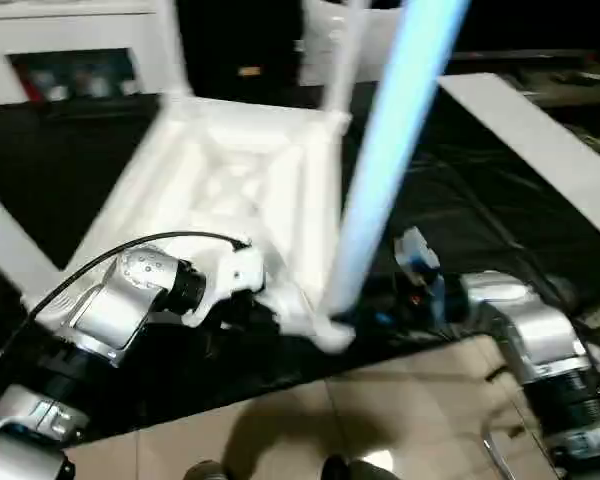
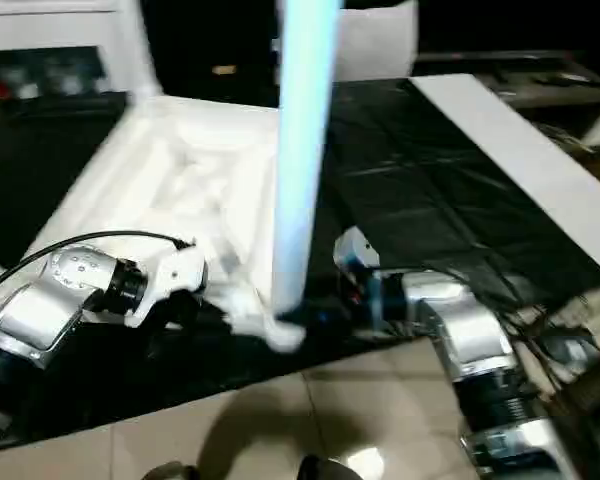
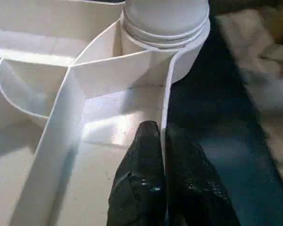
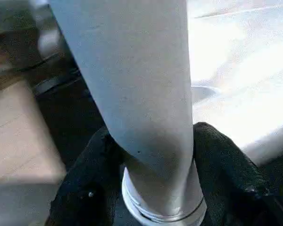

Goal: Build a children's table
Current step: Rotate leg to tighten

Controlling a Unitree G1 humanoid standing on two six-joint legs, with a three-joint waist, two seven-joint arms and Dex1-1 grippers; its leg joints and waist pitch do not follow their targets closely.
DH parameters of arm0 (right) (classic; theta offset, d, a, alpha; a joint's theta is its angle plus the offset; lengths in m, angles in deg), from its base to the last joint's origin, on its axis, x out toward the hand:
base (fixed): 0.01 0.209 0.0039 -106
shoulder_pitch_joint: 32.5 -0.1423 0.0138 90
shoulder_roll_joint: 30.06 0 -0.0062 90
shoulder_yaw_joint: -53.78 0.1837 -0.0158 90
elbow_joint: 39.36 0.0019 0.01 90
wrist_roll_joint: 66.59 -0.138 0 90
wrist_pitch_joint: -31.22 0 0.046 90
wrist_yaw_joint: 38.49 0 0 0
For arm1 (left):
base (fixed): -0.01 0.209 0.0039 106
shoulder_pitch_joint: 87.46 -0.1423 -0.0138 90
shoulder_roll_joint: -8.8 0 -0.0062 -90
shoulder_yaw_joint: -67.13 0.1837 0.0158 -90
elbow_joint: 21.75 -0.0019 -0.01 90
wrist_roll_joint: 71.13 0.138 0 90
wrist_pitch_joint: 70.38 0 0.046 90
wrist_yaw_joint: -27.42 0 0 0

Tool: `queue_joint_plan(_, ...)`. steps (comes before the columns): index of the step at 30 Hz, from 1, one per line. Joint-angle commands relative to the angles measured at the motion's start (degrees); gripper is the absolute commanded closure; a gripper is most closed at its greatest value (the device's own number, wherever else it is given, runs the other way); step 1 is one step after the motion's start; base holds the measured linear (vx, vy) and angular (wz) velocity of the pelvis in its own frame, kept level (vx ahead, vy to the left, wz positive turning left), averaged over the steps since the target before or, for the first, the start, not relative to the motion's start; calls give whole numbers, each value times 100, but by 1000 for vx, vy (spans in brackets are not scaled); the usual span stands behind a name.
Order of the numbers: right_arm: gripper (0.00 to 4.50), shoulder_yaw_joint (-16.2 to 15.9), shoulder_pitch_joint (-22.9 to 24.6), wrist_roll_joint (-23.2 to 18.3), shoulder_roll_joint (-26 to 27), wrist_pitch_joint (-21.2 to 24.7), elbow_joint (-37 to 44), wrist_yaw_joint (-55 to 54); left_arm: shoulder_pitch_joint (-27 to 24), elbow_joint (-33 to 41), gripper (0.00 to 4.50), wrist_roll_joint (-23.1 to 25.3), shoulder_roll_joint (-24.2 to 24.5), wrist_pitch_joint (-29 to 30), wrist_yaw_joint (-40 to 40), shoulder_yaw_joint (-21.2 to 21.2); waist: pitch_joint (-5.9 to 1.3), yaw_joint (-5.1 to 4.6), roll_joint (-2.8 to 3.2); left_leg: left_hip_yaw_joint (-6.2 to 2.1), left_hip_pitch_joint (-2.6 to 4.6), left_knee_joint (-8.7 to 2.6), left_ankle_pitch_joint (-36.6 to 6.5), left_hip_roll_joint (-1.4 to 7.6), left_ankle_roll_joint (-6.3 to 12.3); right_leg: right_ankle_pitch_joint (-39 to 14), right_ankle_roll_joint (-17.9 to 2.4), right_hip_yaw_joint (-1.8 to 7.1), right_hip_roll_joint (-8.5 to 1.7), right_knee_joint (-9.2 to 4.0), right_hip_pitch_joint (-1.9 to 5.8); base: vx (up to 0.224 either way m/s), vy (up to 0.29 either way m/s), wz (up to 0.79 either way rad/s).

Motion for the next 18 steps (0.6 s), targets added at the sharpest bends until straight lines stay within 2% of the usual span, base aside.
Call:
queue_joint_plan(1,251,-225,-166,36,565,99,-21,-689,38,364,450,-53,-616,590,941,-130,-367,-51,0,-113,-18,-337,-1588,74,58,-4059,122,161,-400,-695,367,0,0,0)
queue_joint_plan(2,252,-203,-194,76,637,114,-53,-856,39,386,450,-42,-692,659,1043,-154,-374,-88,5,-124,-30,-340,-1598,76,81,-4006,130,146,-401,-707,379,0,0,0)
queue_joint_plan(3,252,-167,-244,151,786,153,-97,-1178,44,430,450,-15,-852,798,1266,-203,-373,-154,2,-144,-80,-357,-1612,78,144,-3864,148,132,-390,-702,409,0,0,0)
queue_joint_plan(5,253,-109,-342,346,1142,229,-152,-1946,72,503,450,66,-1195,1055,1736,-264,-394,-203,39,-147,-15,-347,-1618,99,193,-3586,4,122,-408,-724,377,0,0,0)
queue_joint_plan(6,254,-68,-397,427,1308,285,-203,-2310,108,475,450,108,-1374,1102,2002,-318,-394,-229,37,-163,-46,-364,-1530,109,228,-3316,-140,144,-411,-680,387,0,0,0)
queue_joint_plan(7,254,-36,-435,482,1414,325,-242,-2544,131,455,450,136,-1488,1127,2175,-355,-381,-241,33,-155,-43,-369,-1550,110,246,-3293,-168,146,-397,-686,367,0,0,0)
queue_joint_plan(8,255,-14,-476,583,1547,356,-287,-2835,158,451,450,190,-1591,1160,2326,-362,-388,-236,26,-142,2,-357,-1603,88,274,-3304,-172,139,-391,-699,350,0,0,0)
queue_joint_plan(9,255,-12,-511,712,1683,295,-337,-3106,179,476,450,251,-1698,1233,2485,-378,-379,-221,54,-140,2,-368,-1549,86,304,-3217,-209,161,-394,-681,344,0,0,0)
queue_joint_plan(11,255,-11,-527,798,1771,219,-366,-3272,191,503,450,287,-1759,1296,2567,-383,-394,-219,43,-136,-10,-380,-1478,101,314,-3033,-250,184,-391,-649,355,0,0,0)
queue_joint_plan(12,199,60,-520,759,1902,85,-397,-3399,218,510,450,331,-1778,1331,2625,-360,-402,-199,59,-137,-18,-389,-1368,111,343,-2816,-314,215,-399,-610,364,0,0,0)
queue_joint_plan(16,165,136,-481,700,1990,-33,-382,-3487,238,509,450,385,-1683,1330,2665,-288,-441,-174,54,-123,-62,-392,-884,142,473,-1914,-666,306,-379,-428,385,0,0,0)
queue_joint_plan(18,149,139,-413,698,1942,-61,-299,-3422,216,507,450,399,-1570,1270,2598,-264,-438,-159,47,-107,-68,-384,-804,131,523,-1891,-718,322,-382,-415,385,0,0,0)
